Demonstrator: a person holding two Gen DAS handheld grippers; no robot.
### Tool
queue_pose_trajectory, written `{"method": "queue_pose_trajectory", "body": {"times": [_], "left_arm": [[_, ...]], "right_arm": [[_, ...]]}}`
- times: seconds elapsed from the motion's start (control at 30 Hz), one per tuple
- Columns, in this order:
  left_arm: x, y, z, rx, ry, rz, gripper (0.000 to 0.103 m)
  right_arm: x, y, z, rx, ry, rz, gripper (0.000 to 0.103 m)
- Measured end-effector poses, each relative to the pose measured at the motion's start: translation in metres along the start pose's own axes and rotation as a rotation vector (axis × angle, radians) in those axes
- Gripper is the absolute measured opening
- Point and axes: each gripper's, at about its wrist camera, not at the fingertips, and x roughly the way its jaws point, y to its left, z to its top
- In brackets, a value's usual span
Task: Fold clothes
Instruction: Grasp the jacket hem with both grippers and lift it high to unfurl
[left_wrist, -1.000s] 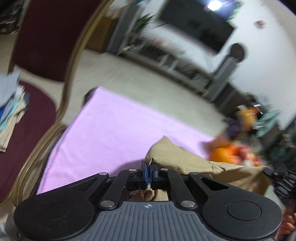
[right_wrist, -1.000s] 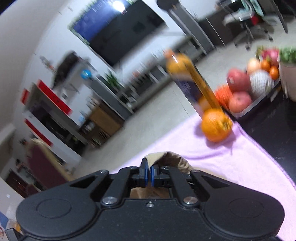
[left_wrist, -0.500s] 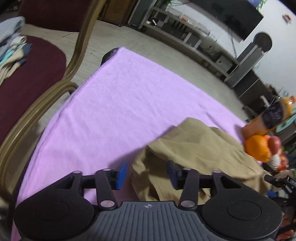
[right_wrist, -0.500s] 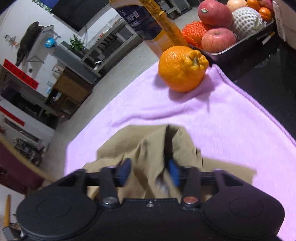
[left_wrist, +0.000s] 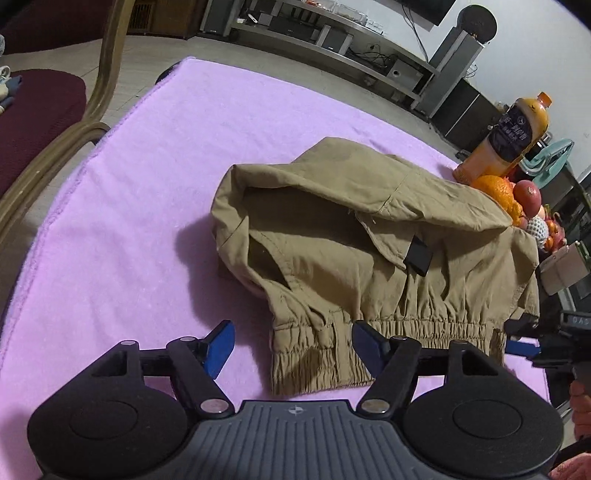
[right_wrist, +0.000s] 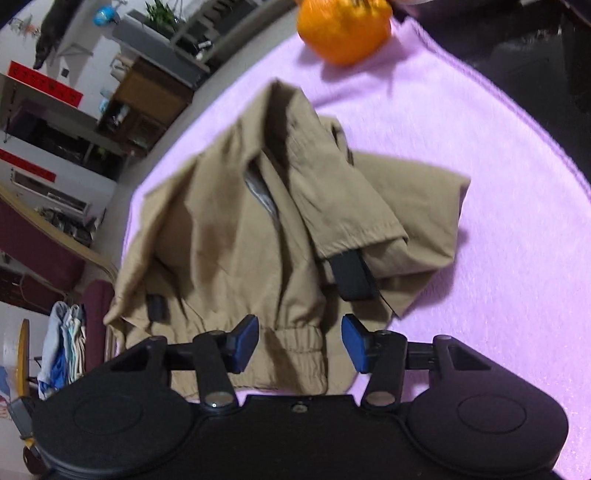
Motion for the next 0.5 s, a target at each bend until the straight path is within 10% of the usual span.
{"method": "queue_pose_trajectory", "body": {"times": [0.3, 0.5], "left_arm": [[0.028, -0.001, 0.004, 0.001, -0.037, -0.055, 0.062], [0.024, -0.028, 0.004, 0.118, -0.031, -0.029, 0.007]], "right_arm": [[0.026, 0.012, 0.001, -0.103, -0.031, 0.08, 0.052], [0.016, 0.025, -0.01, -0.136, -0.041, 0.029, 0.02]]}}
